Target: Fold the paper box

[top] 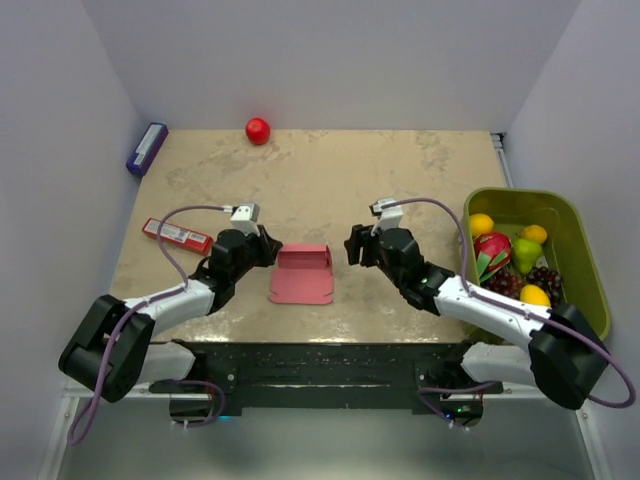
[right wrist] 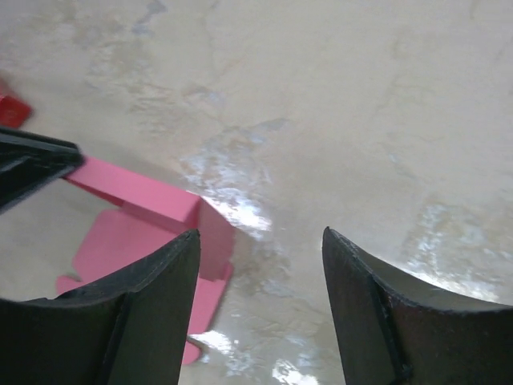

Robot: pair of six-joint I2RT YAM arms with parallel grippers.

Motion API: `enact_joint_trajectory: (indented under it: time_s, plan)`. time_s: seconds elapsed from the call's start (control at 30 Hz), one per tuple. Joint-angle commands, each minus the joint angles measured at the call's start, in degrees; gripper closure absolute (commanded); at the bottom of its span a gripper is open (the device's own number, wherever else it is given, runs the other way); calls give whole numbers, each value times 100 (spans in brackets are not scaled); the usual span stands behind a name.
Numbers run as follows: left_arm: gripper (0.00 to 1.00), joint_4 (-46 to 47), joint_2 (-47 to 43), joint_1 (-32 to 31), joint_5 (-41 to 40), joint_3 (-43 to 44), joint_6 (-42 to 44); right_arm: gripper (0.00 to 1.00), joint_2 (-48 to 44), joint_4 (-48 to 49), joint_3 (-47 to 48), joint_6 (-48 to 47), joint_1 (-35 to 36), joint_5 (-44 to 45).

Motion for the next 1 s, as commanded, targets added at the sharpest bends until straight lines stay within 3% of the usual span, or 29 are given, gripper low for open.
enact_joint_trajectory:
  time_s: [0.0,0.1,0.43,0.97]
  plan:
    - [81,-822,182,-73,-3,-33,270,39,502,-470,0,-152,-138,48]
    - [81,-830,191,-73,-12,-7,278,43,960,-348,114,-389,-146,-310]
    - [81,-830,200,-73,32,29,331,43,1515,1154,-149,-926,-137,-1586]
    - [82,-708,279,-73,172,29,489,42,2184,2289,-211,-1690,-137,-1983]
